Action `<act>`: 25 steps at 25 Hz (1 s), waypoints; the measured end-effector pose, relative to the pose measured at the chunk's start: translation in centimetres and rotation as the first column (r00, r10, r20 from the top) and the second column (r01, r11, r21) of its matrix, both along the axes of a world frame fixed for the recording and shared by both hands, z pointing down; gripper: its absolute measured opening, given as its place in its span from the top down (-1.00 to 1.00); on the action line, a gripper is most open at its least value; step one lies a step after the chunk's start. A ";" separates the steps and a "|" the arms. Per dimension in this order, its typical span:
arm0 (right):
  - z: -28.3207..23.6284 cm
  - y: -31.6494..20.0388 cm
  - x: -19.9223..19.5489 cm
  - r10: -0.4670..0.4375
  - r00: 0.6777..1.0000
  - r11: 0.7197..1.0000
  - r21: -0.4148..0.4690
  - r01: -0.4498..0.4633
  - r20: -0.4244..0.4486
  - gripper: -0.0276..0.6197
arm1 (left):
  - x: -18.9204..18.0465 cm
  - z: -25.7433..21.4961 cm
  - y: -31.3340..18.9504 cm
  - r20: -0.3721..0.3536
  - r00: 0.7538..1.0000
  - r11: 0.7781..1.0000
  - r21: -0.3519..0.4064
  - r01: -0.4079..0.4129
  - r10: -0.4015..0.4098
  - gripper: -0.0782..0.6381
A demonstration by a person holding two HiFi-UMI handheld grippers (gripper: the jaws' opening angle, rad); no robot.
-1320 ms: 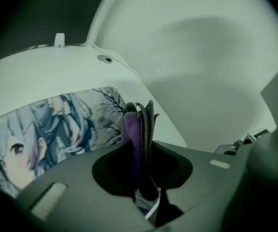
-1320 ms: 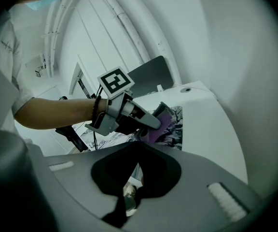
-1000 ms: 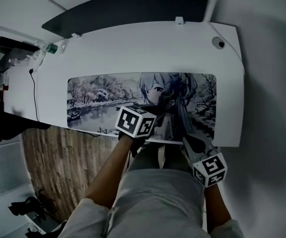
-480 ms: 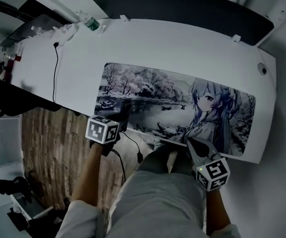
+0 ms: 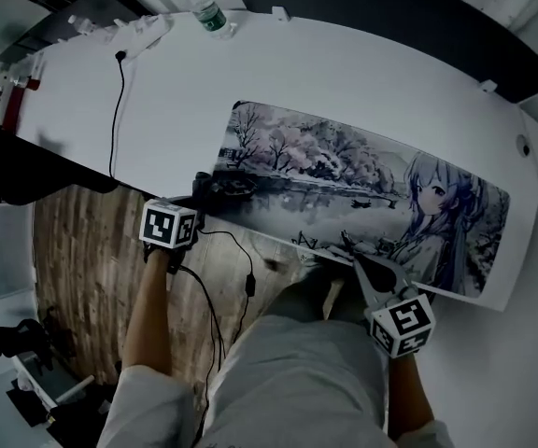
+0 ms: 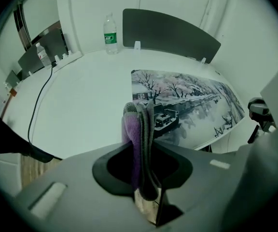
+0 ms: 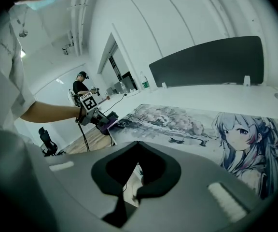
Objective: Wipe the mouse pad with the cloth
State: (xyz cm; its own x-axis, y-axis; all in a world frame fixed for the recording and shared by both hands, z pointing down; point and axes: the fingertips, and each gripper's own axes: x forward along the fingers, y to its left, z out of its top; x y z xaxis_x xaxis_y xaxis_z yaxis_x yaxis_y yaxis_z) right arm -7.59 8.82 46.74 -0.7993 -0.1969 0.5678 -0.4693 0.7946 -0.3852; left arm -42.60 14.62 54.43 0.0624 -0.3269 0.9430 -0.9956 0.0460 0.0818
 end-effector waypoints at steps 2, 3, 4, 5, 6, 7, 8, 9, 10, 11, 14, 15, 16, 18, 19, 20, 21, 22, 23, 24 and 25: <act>0.2 0.3 -0.9 -0.006 1.000 1.000 -0.002 0.006 -0.009 0.89 | -0.1 0.5 -0.1 -0.019 1.000 1.000 0.001 -0.009 0.009 0.49; 0.2 0.4 -1.3 -0.009 1.000 1.000 -0.003 0.009 -0.012 0.89 | 0.1 0.7 -0.3 -0.031 0.999 1.000 -0.001 -0.016 0.016 0.49; 0.3 0.6 -1.6 -0.011 1.000 1.000 -0.004 0.011 -0.016 0.89 | 0.3 0.9 -0.4 -0.042 0.999 1.000 -0.007 -0.024 0.024 0.49; 0.3 0.7 -1.8 -0.012 1.000 1.000 -0.006 0.012 -0.020 0.89 | 0.6 1.2 -0.5 -0.052 0.998 0.999 -0.017 -0.032 0.031 0.49; 0.3 0.9 -2.0 -0.012 1.000 1.000 -0.007 0.012 -0.023 0.89 | 0.8 1.4 -0.5 -0.061 0.998 0.999 -0.031 -0.037 0.035 0.49; 0.4 1.0 -2.1 -0.010 1.000 1.000 -0.008 0.010 -0.026 0.89 | 1.0 1.6 -0.6 -0.070 0.997 0.998 -0.046 -0.042 0.039 0.49; 0.4 1.1 -2.1 -0.008 1.000 1.000 -0.009 0.008 -0.029 0.89 | 1.1 1.7 -0.6 -0.078 0.996 0.997 -0.061 -0.050 0.045 0.49; 0.5 1.1 -2.1 -0.007 0.999 1.000 -0.009 0.007 -0.032 0.89 | 1.3 1.9 -0.7 -0.084 0.995 0.996 -0.074 -0.059 0.053 0.49; 0.6 1.2 -2.1 -0.006 0.999 1.000 -0.010 0.006 -0.034 0.89 | 1.5 2.0 -0.8 -0.089 0.994 0.994 -0.084 -0.068 0.060 0.49; 0.7 1.2 -2.1 -0.006 0.999 1.000 -0.012 0.005 -0.033 0.89 | 1.7 2.1 -0.8 -0.092 0.994 0.993 -0.091 -0.073 0.064 0.49; 0.8 1.6 -2.4 -0.007 1.000 1.000 -0.022 0.006 -0.021 0.89 | 2.5 2.1 -0.8 -0.114 0.992 0.992 -0.109 -0.070 0.058 0.49; 0.7 1.6 -2.4 -0.008 1.000 1.000 -0.022 0.008 -0.018 0.89 | 3.0 2.1 -0.9 -0.125 0.991 0.991 -0.112 -0.071 0.056 0.49; 0.6 1.5 -2.3 -0.010 1.000 1.000 -0.020 0.009 -0.016 0.89 | 3.6 2.1 -1.0 -0.128 0.990 0.990 -0.115 -0.076 0.061 0.49; 0.6 1.4 -1.8 -0.010 1.000 1.000 -0.019 0.010 -0.013 0.89 | 4.5 2.1 -1.3 -0.121 0.990 0.988 -0.122 -0.092 0.077 0.49; 0.7 1.4 -1.6 -0.010 1.000 1.000 -0.021 0.010 -0.012 0.89 | 4.9 2.1 -1.4 -0.124 0.989 0.988 -0.124 -0.096 0.081 0.49; 0.8 1.4 -1.2 -0.011 1.000 1.000 -0.023 0.010 -0.012 0.89 | 5.4 2.1 -1.5 -0.133 0.988 0.987 -0.126 -0.097 0.080 0.49; 0.9 1.5 -0.8 -0.011 1.000 1.000 -0.026 0.011 -0.012 0.89 | 5.9 2.2 -1.6 -0.144 0.986 0.987 -0.128 -0.097 0.078 0.49; 1.1 1.5 -0.4 -0.012 1.000 1.000 -0.028 0.012 -0.012 0.89 | 6.4 2.2 -1.6 -0.153 0.985 0.986 -0.131 -0.098 0.078 0.49; 1.2 1.4 0.0 -0.012 1.000 0.999 -0.031 0.012 -0.011 0.89 | 6.9 2.3 -1.7 -0.159 0.984 0.986 -0.135 -0.101 0.079 0.49; 1.2 1.4 0.3 -0.012 1.000 0.999 -0.033 0.012 -0.008 0.89 | 7.5 2.3 -1.7 -0.163 0.983 0.985 -0.138 -0.103 0.080 0.49; 1.1 1.3 0.8 -0.012 1.000 0.999 -0.035 0.012 -0.005 0.89 | 8.0 2.3 -1.8 -0.165 0.983 0.985 -0.140 -0.105 0.081 0.49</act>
State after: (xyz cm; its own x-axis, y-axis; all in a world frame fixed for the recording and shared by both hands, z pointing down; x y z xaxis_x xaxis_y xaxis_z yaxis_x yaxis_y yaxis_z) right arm -6.83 10.09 47.84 -0.7983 -0.1673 0.5786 -0.4622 0.7861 -0.4104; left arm -34.55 12.81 56.68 0.2385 -0.1706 0.9560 -0.9710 -0.0225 0.2382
